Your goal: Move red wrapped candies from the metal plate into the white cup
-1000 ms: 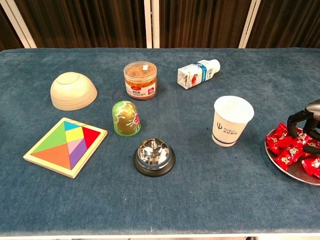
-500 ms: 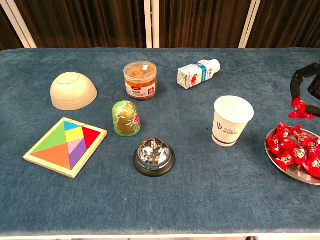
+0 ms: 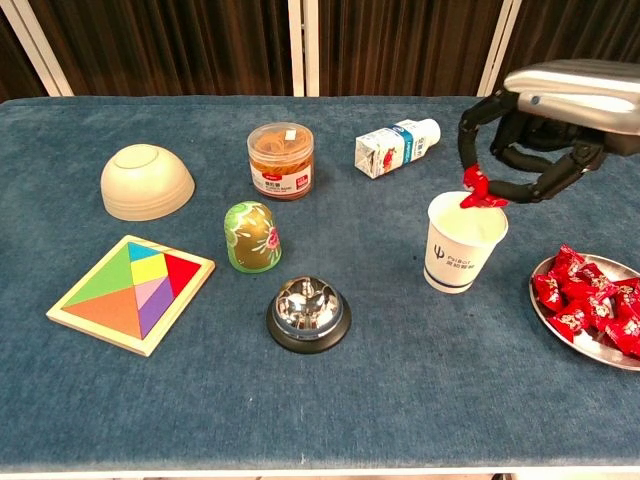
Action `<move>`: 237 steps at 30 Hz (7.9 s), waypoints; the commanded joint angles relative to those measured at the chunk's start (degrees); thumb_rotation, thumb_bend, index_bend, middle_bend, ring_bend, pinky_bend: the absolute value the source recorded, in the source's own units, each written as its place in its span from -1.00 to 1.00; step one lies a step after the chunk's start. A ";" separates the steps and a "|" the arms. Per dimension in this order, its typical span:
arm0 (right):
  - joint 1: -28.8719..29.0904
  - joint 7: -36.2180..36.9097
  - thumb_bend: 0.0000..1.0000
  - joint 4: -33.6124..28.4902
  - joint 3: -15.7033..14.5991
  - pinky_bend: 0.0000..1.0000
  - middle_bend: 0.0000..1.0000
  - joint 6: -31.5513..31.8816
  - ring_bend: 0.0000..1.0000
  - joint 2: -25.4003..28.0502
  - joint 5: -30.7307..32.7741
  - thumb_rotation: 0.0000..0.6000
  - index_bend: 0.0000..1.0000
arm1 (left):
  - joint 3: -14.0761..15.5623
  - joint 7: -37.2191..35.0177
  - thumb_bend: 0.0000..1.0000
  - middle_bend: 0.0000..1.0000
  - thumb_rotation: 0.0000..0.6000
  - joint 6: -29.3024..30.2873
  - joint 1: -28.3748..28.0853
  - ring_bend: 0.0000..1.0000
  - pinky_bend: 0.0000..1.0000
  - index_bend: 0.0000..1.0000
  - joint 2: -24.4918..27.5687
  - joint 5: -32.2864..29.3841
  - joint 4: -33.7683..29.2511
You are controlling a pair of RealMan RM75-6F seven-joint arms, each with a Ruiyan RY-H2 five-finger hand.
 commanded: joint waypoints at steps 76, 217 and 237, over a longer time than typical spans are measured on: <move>-7.63 -2.18 0.22 2.33 -6.41 1.00 0.83 8.32 1.00 3.32 -0.63 1.00 0.35 | 0.03 -0.59 -0.99 -0.68 1.00 0.87 0.90 -0.97 -1.00 -0.54 -0.75 0.52 0.91; -0.17 -2.52 -0.16 1.55 -2.95 1.00 0.84 2.53 1.00 -1.12 1.83 1.00 -0.30 | -0.21 -1.43 -0.99 -0.68 1.00 1.24 0.98 -0.98 -1.00 -0.54 -1.86 0.48 2.52; -6.94 -5.18 -0.18 3.53 -14.62 1.00 0.86 4.09 1.00 4.20 -6.57 1.00 0.05 | -0.30 -0.58 -0.99 -0.68 1.00 1.35 0.57 -0.98 -1.00 -0.54 -1.53 1.15 1.32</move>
